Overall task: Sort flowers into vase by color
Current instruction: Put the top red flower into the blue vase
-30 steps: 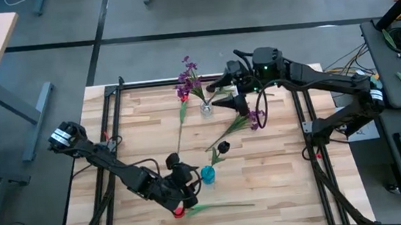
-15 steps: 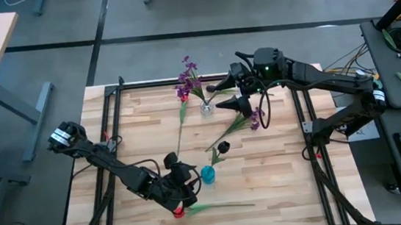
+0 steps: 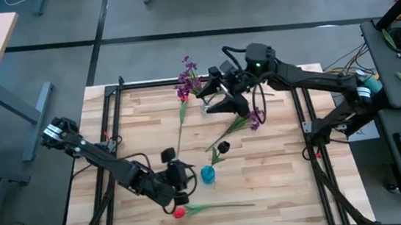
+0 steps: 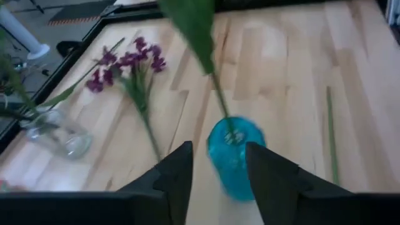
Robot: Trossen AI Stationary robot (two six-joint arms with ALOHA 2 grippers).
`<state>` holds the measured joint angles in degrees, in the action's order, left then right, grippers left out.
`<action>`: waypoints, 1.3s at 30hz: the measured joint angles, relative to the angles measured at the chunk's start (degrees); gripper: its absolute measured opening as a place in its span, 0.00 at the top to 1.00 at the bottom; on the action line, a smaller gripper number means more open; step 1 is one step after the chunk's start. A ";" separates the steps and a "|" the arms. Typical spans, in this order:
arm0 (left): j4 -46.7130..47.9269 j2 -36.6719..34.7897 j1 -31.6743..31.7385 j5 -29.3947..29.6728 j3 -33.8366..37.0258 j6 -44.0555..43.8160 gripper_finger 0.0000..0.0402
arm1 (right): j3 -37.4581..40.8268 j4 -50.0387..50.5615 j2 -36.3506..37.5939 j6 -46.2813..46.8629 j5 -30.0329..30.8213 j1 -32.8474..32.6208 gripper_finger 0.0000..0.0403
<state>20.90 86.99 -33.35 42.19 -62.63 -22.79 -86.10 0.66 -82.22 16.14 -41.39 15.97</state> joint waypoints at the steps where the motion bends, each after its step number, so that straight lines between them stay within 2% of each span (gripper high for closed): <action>1: 1.85 -1.07 -0.03 -0.05 0.49 -1.69 0.71 | -0.97 2.66 -0.30 0.00 0.04 0.04 0.15; 5: 11.99 -5.34 -0.12 0.86 2.41 -14.53 0.79 | -4.19 16.40 0.06 -0.46 2.89 -0.68 0.15; 9: 17.07 -7.40 0.09 5.07 5.12 -23.51 0.81 | -7.33 31.49 1.73 -2.33 12.34 -2.73 0.15; 14: 14.25 -8.18 2.31 8.90 8.74 -24.09 0.77 | -11.17 50.08 3.78 -4.02 27.13 -5.88 0.15; 19: 4.20 -8.08 7.22 7.12 14.54 -19.14 0.70 | -11.70 60.29 5.71 -2.96 35.07 -7.37 0.15; 23: 3.17 -9.20 9.12 -0.64 18.72 -19.44 0.68 | -10.29 61.75 7.43 -1.33 36.09 -7.46 0.15; 26: 4.89 -11.24 9.05 -2.13 21.44 -21.77 0.68 | -10.05 64.87 7.87 -0.40 36.06 -7.48 0.15; 28: 2.70 -12.81 9.37 -2.23 24.13 -24.09 0.68 | -9.77 66.77 7.87 0.37 36.06 -7.48 0.15; 32: -8.59 -13.55 10.94 -2.11 29.55 -25.99 0.64 | -8.16 66.29 7.87 0.42 36.09 -7.48 0.15; 35: -19.53 -11.86 12.13 -0.38 32.56 -22.93 0.56 | -6.83 65.15 7.85 0.39 36.52 -7.48 0.15; 39: -28.83 -7.83 15.04 3.94 35.18 -17.47 0.44 | -6.20 64.62 7.85 -0.10 36.57 -7.48 0.15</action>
<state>-7.92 79.16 -18.30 46.13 -27.45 -40.26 -92.30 65.28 -74.37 16.04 -4.81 8.49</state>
